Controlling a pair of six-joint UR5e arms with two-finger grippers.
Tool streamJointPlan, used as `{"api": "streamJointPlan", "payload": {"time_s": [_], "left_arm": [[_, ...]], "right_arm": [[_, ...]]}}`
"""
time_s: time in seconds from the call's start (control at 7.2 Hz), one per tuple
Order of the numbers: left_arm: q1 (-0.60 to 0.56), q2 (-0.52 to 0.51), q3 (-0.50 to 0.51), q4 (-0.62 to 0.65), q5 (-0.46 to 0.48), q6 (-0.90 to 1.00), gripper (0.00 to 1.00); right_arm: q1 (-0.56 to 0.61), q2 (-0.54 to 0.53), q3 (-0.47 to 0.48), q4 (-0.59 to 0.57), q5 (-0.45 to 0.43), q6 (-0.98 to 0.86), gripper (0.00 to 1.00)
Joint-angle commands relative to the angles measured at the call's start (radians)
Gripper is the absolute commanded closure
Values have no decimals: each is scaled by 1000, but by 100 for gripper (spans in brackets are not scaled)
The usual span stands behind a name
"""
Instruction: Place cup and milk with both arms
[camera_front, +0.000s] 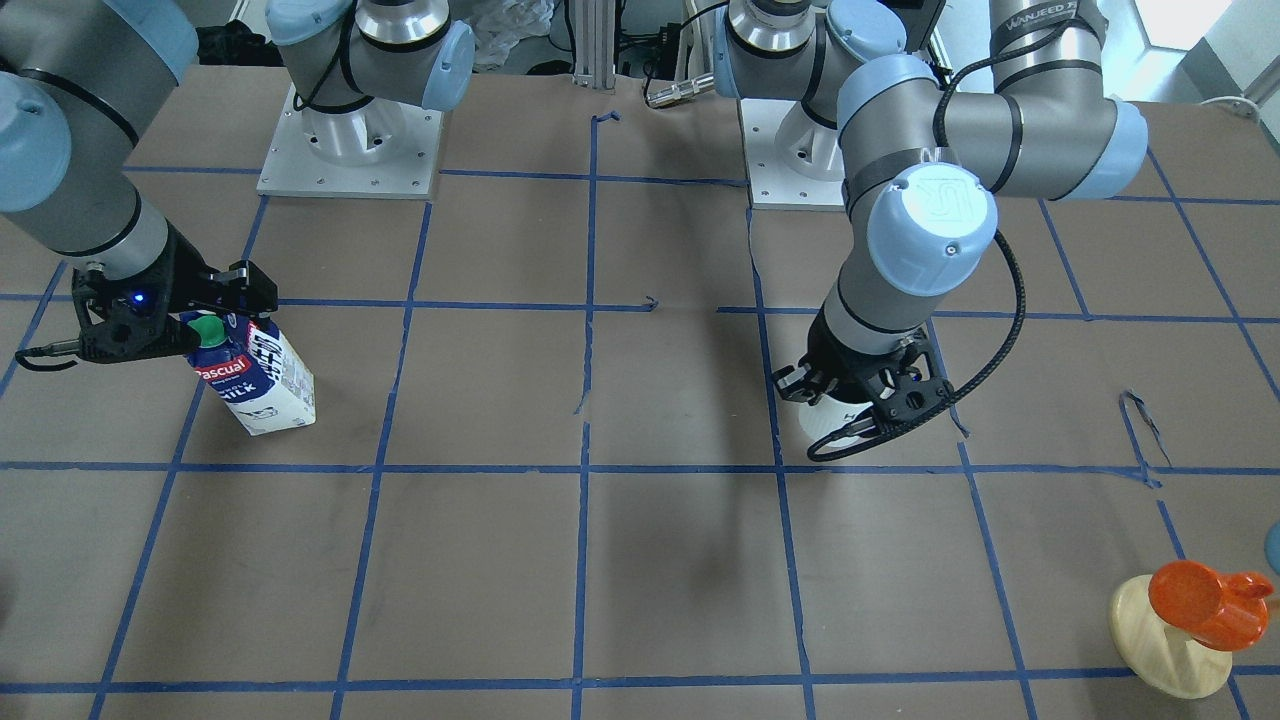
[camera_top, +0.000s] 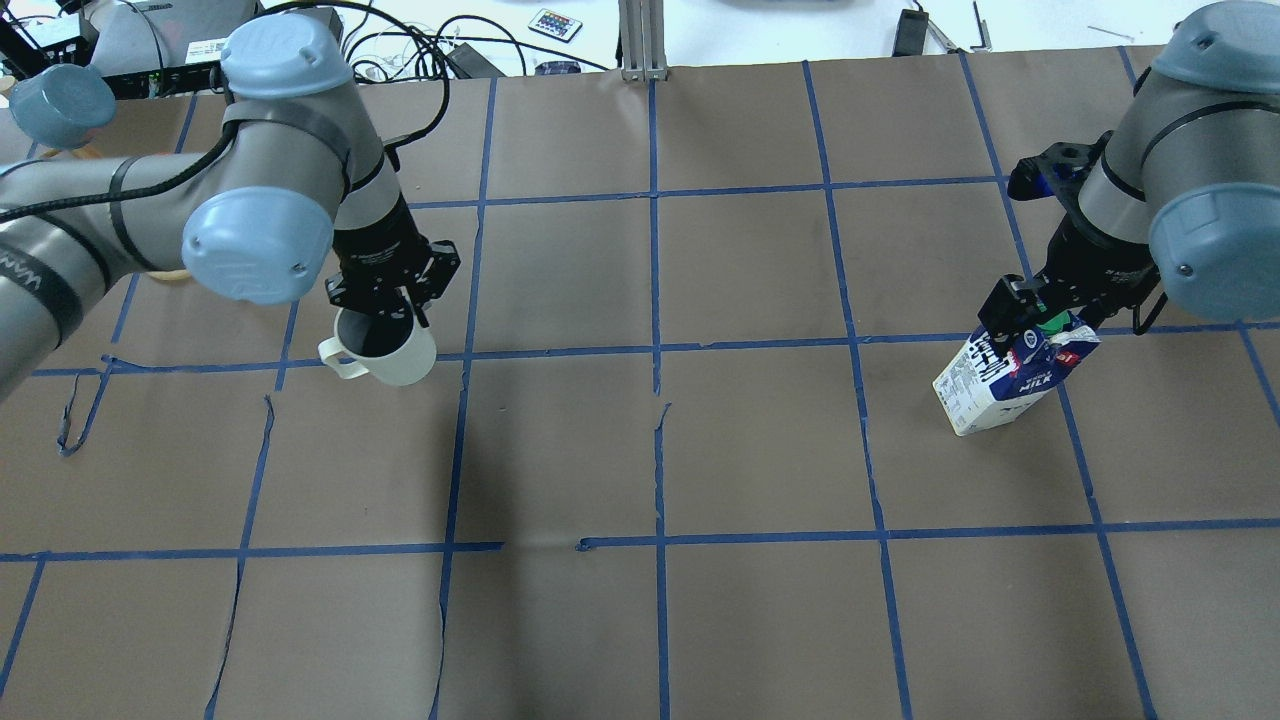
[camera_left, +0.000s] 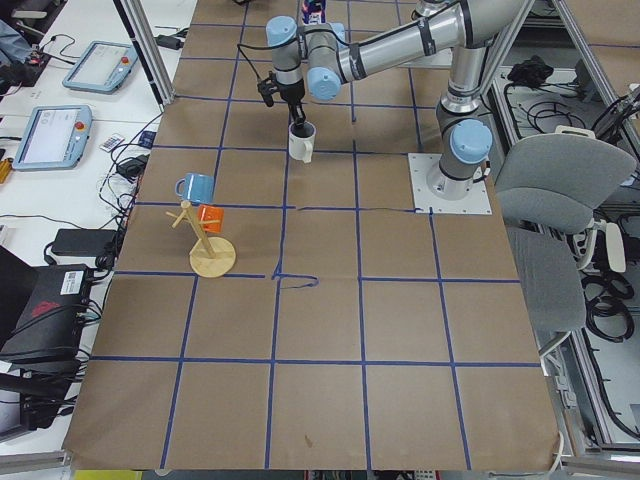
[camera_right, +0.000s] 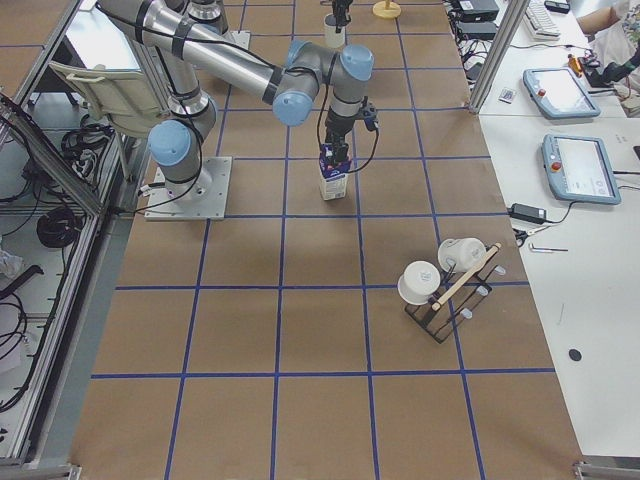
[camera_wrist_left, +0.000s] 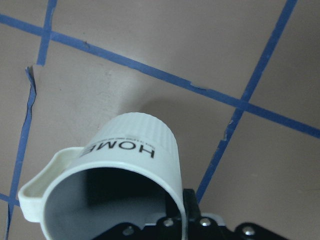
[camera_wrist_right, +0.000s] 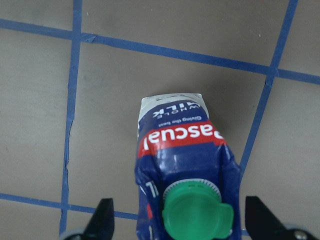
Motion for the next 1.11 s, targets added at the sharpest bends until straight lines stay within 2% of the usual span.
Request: {"api": "streamJointPlan", "payload": {"time_s": [0.0, 0.14, 0.42, 0.69, 0.83, 0.97], "left_arm": [[-133, -99, 158, -26, -48, -167, 100], [-166, -132, 186, -23, -91, -231, 100], [-219, -205, 245, -2, -97, -331, 100], [-314, -289, 342, -20, -93, -407, 100], [-353, -298, 336, -48, -103, -413, 100], [-367, -295, 335, -103, -160, -407, 100]], "right_arm": [[1, 2, 1, -31, 3, -5, 45], [1, 2, -1, -32, 1, -5, 68], [-1, 2, -13, -32, -5, -5, 85], [-1, 2, -74, -32, -2, 5, 83], [-1, 1, -92, -23, 3, 8, 83], [-1, -1, -94, -23, 4, 8, 83]]}}
